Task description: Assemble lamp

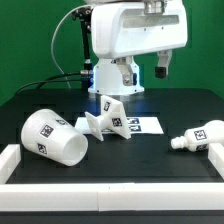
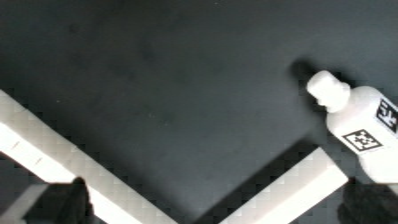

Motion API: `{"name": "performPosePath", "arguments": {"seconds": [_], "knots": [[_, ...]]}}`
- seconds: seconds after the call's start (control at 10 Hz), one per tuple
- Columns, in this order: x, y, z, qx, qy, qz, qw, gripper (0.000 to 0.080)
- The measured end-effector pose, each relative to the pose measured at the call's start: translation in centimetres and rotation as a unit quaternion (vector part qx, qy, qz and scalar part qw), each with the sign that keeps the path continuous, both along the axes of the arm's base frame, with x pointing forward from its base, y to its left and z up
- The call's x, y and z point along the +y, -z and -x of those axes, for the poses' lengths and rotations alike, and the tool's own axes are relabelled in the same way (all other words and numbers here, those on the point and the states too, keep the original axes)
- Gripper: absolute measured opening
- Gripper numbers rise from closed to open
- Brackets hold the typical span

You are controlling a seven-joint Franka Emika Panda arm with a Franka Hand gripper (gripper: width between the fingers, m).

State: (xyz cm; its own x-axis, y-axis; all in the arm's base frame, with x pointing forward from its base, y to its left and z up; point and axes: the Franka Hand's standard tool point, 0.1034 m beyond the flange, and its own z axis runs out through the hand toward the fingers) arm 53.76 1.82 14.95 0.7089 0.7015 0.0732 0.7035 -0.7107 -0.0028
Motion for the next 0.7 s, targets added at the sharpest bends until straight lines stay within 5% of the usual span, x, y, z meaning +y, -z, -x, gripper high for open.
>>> {"name": "performPosePath", "arguments": {"seconds": [0.5, 0.7], "knots": [[0.0, 0.1, 0.1, 0.001, 0.001, -0.001, 1.0, 0.0699], [-1.3, -0.1, 1.0, -0.006, 0.036, 0.0, 0.999, 0.0699]]}}
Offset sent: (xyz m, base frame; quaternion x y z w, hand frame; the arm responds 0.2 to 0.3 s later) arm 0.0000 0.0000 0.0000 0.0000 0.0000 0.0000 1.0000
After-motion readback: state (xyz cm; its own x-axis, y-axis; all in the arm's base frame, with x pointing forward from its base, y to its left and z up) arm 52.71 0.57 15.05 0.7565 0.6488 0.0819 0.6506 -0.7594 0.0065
